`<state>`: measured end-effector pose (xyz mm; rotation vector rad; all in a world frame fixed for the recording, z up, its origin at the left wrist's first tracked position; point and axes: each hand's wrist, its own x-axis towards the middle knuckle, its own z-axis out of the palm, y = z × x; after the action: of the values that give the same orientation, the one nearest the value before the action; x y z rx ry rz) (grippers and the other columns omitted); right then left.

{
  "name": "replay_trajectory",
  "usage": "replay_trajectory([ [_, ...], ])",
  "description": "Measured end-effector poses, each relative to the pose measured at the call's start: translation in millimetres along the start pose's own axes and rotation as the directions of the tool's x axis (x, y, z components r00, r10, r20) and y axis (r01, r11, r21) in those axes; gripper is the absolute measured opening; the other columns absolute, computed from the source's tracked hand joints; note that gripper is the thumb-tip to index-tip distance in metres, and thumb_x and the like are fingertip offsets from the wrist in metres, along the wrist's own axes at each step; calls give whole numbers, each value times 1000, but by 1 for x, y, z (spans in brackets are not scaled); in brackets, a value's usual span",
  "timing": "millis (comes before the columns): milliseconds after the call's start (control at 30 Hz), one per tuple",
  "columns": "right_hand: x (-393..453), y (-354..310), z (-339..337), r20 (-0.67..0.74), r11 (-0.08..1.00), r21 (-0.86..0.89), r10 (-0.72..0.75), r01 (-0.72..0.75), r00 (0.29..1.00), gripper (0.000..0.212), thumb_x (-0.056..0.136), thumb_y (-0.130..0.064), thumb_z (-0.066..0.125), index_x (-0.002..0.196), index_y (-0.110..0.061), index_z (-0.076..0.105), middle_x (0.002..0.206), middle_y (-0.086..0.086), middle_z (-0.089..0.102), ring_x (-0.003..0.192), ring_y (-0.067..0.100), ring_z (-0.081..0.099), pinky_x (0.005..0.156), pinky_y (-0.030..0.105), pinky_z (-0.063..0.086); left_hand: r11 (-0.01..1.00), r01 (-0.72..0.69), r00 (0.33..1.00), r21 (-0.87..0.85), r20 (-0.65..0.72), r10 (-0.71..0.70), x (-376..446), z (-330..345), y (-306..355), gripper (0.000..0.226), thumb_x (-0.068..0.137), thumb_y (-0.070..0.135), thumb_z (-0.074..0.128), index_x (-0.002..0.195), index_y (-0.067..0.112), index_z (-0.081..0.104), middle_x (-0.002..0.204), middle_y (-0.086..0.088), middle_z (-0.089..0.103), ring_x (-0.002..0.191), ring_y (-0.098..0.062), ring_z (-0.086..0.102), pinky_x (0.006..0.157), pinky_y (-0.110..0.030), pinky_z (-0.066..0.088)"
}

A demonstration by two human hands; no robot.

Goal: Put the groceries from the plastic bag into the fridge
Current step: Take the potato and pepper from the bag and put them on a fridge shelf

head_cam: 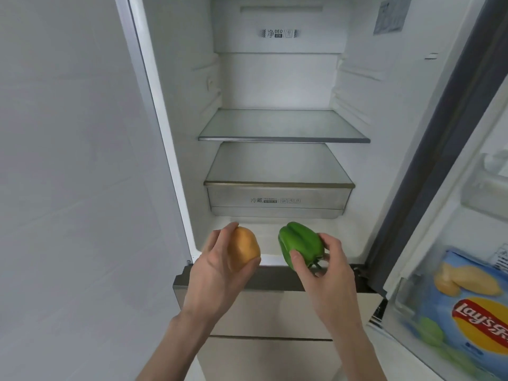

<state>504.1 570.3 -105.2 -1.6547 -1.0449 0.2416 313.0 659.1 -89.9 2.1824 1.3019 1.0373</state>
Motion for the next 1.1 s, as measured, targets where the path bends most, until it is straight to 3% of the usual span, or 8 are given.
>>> replay_trajectory([
  [100,27,7,0,5,999,-14,-36,36,999,56,86,-53,72,134,-33,50,121,-14,57,108,2,58,78,26,59,1000,15,999,-7,-31,-15,17,11,6,77,81,50,81,144,40,38,132,19,50,104,-21,63,80,-41,59],
  [233,57,10,-1,8,1000,31,-6,6,1000,68,82,-63,66,139,-32,48,124,-9,59,109,12,61,82,27,57,999,39,997,-19,-60,-41,38,19,15,82,80,51,81,147,36,35,137,17,51,109,-22,64,86,-42,59],
  [400,91,5,2,-25,992,122,22,-19,999,54,82,-58,72,126,-32,56,114,-11,65,105,11,63,82,29,55,999,44,991,-25,-123,-46,74,23,22,74,80,50,81,139,32,41,131,17,53,104,-17,63,84,-35,55],
  [567,123,-9,4,-73,990,134,-26,36,997,54,78,-65,65,124,-39,54,112,-21,64,106,0,60,83,28,53,996,-42,983,-76,-180,27,116,21,32,72,81,47,82,139,32,42,129,17,46,98,-12,58,82,-31,53],
  [667,146,-25,3,-120,993,99,-56,68,991,51,80,-71,61,122,-42,54,109,-25,64,99,-2,62,84,34,53,991,-98,971,-89,-229,75,145,13,40,73,81,43,82,141,31,43,127,13,40,93,-14,58,80,-33,54],
  [800,183,-54,5,-177,984,103,-125,145,976,50,81,-70,61,122,-41,55,108,-25,66,83,-2,68,79,33,55,985,-152,944,-88,-309,118,188,-1,53,75,81,41,81,144,28,44,128,9,42,94,-15,58,79,-33,53],
  [933,222,-77,13,-205,967,126,-194,222,959,53,86,-58,71,131,-36,54,122,-14,63,97,9,67,80,24,55,969,-236,915,-76,-354,195,226,-12,60,73,81,42,80,141,25,42,127,9,47,98,-12,57,76,-29,49],
  [1100,261,-98,32,-210,954,89,-263,287,942,62,88,-53,72,143,-43,46,132,-12,51,110,11,62,93,35,54,965,-255,908,-64,-357,217,265,-23,51,63,80,38,81,131,24,46,123,10,52,102,-16,58,81,-34,51],
])
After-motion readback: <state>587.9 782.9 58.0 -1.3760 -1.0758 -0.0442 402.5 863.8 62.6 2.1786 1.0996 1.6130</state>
